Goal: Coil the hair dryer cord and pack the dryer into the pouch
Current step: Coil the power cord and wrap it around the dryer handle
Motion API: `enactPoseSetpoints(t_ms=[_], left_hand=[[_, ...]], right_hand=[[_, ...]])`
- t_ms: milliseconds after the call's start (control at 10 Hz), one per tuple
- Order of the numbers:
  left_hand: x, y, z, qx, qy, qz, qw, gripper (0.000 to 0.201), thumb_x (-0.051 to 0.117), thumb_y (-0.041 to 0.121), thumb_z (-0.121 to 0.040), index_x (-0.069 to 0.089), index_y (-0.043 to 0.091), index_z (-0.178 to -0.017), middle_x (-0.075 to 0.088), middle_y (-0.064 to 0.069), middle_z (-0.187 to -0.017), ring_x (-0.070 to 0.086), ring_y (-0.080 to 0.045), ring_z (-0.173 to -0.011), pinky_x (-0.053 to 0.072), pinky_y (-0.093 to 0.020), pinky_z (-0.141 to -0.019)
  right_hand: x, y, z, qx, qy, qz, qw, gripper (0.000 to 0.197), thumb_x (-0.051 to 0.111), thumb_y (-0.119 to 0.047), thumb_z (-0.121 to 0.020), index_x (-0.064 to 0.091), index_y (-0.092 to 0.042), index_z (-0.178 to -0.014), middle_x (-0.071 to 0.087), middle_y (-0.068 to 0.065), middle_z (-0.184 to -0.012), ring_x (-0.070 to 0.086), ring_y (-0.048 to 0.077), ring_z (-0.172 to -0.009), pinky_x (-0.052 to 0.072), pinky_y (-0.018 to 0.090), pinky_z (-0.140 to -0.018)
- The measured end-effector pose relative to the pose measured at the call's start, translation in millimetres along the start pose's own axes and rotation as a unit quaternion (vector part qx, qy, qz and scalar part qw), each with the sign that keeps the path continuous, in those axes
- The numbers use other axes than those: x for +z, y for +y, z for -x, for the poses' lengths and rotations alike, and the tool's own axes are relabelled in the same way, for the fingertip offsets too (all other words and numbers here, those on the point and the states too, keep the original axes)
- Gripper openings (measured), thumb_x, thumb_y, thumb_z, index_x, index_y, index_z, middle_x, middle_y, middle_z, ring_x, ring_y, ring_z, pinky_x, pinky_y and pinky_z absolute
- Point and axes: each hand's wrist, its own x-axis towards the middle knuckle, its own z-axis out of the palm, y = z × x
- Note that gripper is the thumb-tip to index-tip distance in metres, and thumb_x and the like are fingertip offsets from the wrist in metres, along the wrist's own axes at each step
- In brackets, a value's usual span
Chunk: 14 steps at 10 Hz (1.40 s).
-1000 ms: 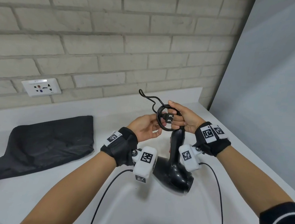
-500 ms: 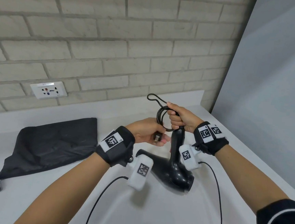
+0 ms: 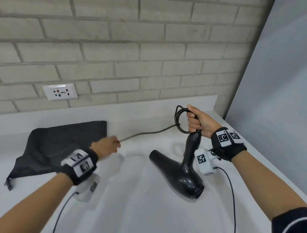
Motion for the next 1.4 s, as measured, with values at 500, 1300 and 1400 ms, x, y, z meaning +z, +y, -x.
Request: enactPoseSetpoints(t_ms=[500, 1300, 1400], left_hand=[[24.5, 147.0, 31.4, 0.142, 0.115, 0.315, 0.931, 0.027, 0.065, 0.019, -0.083, 0.043, 0.012, -0.097, 0.062, -0.008, -0.084, 0.055, -0.020, -0.059, 0.048, -0.020, -0.050], [-2.5, 94.9, 6.2, 0.171, 0.115, 0.312, 0.927, 0.027, 0.040, 0.009, -0.097, 0.058, 0.016, -0.077, 0.052, 0.000, -0.068, 0.043, 0.001, -0.036, 0.032, -0.011, -0.041], [11.7, 91.1, 2.4, 0.177, 0.089, 0.170, 0.965, 0.021, 0.041, 0.005, -0.093, 0.060, 0.014, -0.089, 0.061, 0.005, -0.075, 0.056, 0.005, -0.063, 0.038, -0.010, -0.059]], right_hand=[[12.8, -1.4, 4.8, -0.001, 0.004, 0.025, 1.000, 0.046, 0.032, -0.041, -0.098, 0.029, -0.020, -0.058, 0.017, -0.011, -0.030, 0.014, 0.004, -0.025, 0.023, 0.017, -0.034], [24.4, -4.6, 4.4, 0.004, -0.043, 0.068, 0.997, 0.044, 0.029, -0.040, -0.099, 0.032, -0.018, -0.061, 0.017, -0.012, -0.031, 0.015, 0.003, -0.026, 0.026, 0.017, -0.035], [23.6, -4.7, 4.8, 0.007, -0.034, 0.066, 0.997, 0.044, 0.028, -0.040, -0.099, 0.032, -0.018, -0.060, 0.017, -0.012, -0.031, 0.014, 0.003, -0.026, 0.026, 0.017, -0.035]])
